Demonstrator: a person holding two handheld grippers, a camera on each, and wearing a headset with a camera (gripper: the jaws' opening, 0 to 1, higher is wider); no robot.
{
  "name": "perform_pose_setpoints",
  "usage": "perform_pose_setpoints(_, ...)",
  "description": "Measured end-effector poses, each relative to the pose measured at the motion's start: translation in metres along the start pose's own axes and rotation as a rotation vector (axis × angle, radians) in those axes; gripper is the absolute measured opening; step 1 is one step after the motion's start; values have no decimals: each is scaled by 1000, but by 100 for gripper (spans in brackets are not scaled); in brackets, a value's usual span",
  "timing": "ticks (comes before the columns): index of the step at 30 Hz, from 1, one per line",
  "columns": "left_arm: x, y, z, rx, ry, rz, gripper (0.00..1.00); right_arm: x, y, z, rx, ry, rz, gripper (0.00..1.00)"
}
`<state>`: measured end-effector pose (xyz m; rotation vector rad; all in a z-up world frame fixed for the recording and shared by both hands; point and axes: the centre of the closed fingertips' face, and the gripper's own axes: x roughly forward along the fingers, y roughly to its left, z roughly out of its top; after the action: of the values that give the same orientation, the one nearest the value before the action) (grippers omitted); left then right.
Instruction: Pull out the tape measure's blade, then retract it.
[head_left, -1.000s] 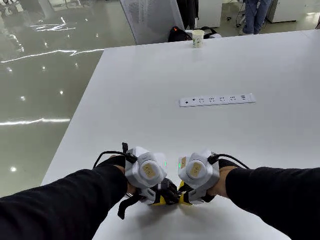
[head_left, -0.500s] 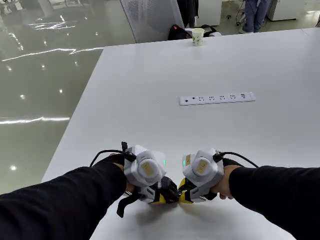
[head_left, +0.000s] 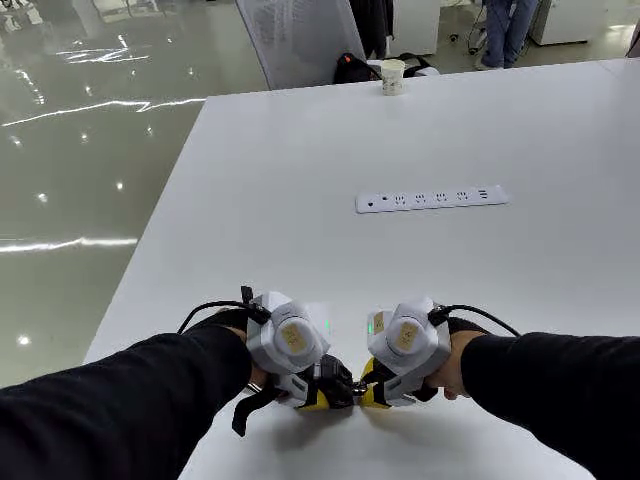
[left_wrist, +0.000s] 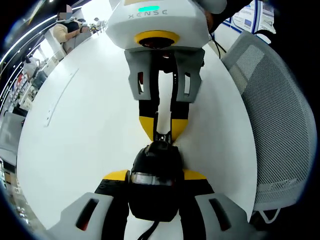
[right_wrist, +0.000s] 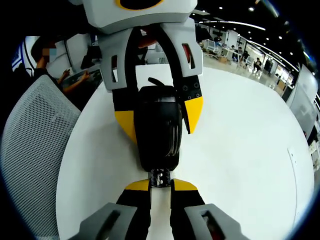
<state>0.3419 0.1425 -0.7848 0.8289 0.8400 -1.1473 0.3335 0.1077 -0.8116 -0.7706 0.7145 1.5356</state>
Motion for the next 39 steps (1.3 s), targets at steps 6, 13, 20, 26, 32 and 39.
perform_pose_setpoints(6, 0, 0, 0, -3, -1, 2, 33, 0, -1, 0, 11, -1, -1, 11)
perform_pose_setpoints(13, 0, 2, 1, -9, 0, 5, 33, -1, -2, 1, 35, 4, 4, 11)
perform_pose_setpoints(20, -1, 3, 0, -14, -7, 3, 33, 0, -2, 2, 43, 11, 6, 13)
perform_pose_setpoints(26, -1, 2, 1, -15, -8, 2, 33, 1, -2, 5, 50, 5, 1, 13)
perform_pose_setpoints(32, -2, 2, 1, -16, -10, 5, 33, 2, -2, 8, 32, 0, -9, 13)
perform_pose_setpoints(39, -2, 1, 0, -23, 7, 6, 33, 1, -2, 6, 25, 1, -9, 11)
